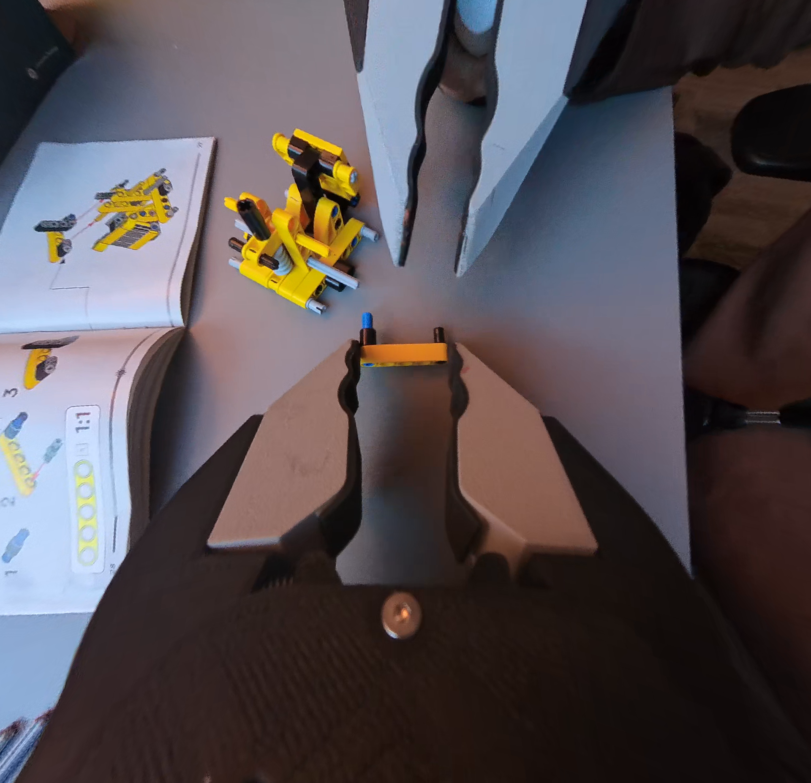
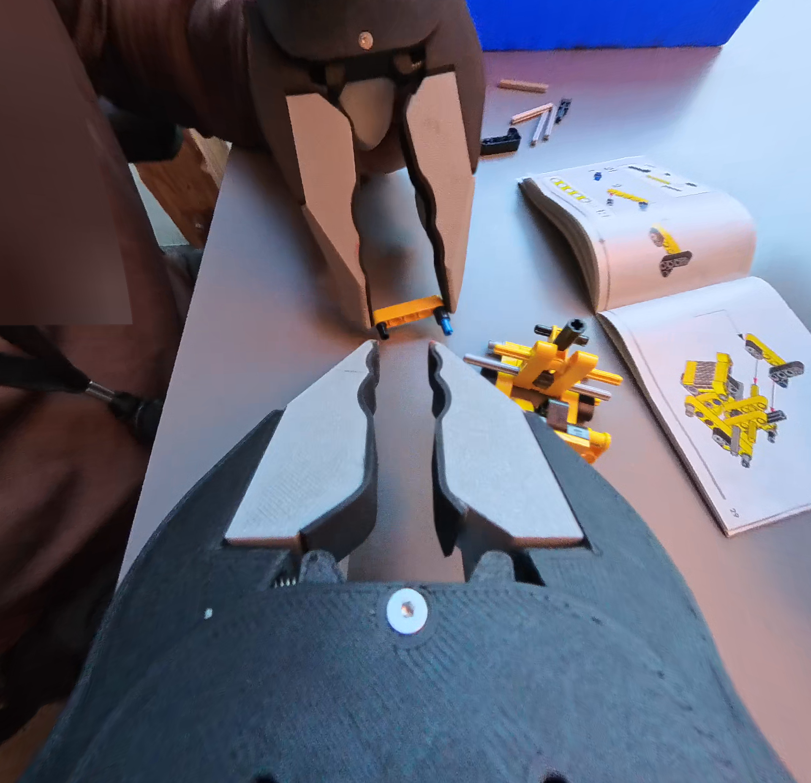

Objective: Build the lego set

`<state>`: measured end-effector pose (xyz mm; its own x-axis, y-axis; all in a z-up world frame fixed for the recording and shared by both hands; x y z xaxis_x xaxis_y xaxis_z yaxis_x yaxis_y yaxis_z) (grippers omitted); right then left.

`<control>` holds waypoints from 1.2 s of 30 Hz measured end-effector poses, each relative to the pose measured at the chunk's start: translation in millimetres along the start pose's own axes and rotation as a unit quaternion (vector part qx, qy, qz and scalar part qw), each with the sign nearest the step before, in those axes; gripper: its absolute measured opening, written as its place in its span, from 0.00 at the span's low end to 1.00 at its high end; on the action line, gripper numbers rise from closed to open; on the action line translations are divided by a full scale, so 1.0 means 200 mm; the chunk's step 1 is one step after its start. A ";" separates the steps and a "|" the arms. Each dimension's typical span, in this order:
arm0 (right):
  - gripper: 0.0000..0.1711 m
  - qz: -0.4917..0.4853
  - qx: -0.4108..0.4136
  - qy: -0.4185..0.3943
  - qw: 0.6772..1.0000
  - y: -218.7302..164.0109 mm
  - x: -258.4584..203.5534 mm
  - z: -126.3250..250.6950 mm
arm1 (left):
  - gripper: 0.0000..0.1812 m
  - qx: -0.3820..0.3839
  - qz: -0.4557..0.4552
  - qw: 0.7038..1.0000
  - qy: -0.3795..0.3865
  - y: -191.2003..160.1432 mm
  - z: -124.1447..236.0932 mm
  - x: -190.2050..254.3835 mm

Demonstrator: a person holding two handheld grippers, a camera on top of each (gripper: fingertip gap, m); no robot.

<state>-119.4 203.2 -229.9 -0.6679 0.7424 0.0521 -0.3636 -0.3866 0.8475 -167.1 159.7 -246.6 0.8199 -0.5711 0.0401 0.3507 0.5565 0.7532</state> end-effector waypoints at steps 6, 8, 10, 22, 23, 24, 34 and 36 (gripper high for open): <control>0.14 0.018 0.008 -0.023 1.000 0.01 0.01 0.01 | 0.21 0.083 0.027 0.995 -0.044 0.08 0.08 0.02; 0.17 0.025 0.008 -0.024 0.999 0.02 0.00 0.00 | 0.21 0.111 0.049 0.990 -0.073 0.11 0.10 0.02; 0.17 0.028 0.009 -0.024 0.999 0.02 0.00 0.00 | 0.21 0.122 0.067 0.987 -0.075 0.12 0.12 0.01; 0.16 0.019 0.007 -0.053 0.998 0.01 0.05 0.02 | 0.23 -0.022 0.022 0.999 -0.013 -0.07 0.05 -0.04; 0.16 0.016 0.008 -0.056 0.998 0.01 0.05 0.02 | 0.24 -0.022 0.025 0.999 -0.013 -0.07 0.05 -0.05; 0.16 0.014 0.010 -0.060 0.998 0.01 0.06 0.03 | 0.25 -0.021 0.029 0.999 -0.011 -0.08 0.06 -0.06; 0.14 -0.011 0.065 -0.097 0.993 0.05 0.15 0.12 | 0.28 0.049 0.057 0.997 -0.016 -0.09 0.22 -0.10; 0.14 -0.020 0.077 -0.099 0.992 0.06 0.16 0.13 | 0.28 0.051 0.064 0.996 -0.029 -0.10 0.24 -0.10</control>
<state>-127.9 237.7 -204.3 -0.5089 0.8543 0.1056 -0.2736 -0.2768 0.9212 -211.2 130.7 -231.9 0.8260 -0.5355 0.1759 0.1951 0.5645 0.8020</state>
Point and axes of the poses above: each gripper's, where its closed fingertips meet, z back along the fingers, y out of its top, x = y × z across the jaws, the point moved 3 cm from there along z, back along the fingers, and after that the axes turned 4 degrees about z, right-handed, at the moved point
